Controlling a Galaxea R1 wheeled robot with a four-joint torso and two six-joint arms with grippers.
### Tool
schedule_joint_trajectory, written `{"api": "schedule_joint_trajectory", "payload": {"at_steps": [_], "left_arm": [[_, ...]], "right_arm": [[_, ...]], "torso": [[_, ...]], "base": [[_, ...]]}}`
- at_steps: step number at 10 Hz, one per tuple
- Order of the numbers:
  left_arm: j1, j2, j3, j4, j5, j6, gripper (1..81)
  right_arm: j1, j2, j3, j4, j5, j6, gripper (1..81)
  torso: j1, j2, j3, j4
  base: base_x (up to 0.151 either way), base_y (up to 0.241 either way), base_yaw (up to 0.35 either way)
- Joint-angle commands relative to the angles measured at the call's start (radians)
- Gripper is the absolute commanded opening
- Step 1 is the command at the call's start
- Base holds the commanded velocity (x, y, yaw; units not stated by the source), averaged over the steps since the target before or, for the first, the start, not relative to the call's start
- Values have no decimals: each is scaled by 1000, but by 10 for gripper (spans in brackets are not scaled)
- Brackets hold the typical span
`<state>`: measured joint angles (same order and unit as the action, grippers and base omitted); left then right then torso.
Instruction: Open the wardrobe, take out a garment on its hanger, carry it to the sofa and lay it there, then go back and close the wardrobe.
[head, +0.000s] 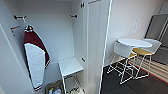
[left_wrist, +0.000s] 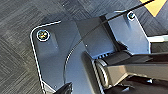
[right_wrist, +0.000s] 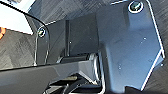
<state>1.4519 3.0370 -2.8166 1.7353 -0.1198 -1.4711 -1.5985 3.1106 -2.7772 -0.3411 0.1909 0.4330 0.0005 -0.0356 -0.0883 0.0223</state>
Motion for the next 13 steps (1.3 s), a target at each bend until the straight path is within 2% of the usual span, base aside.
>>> {"api": "schedule_joint_trajectory", "payload": {"at_steps": [1, 13], "left_arm": [[-44, -3, -3, 12, 42, -2, 811], [-46, 4, -3, 12, 42, 0, 811]], "right_arm": [[25, 7, 2, -4, -47, -2, 811], [24, 7, 2, -4, -47, -2, 811]], "torso": [[0, 0, 0, 0], [0, -1, 0, 0]], "base": [[0, 0, 306], [0, 0, 297]]}}
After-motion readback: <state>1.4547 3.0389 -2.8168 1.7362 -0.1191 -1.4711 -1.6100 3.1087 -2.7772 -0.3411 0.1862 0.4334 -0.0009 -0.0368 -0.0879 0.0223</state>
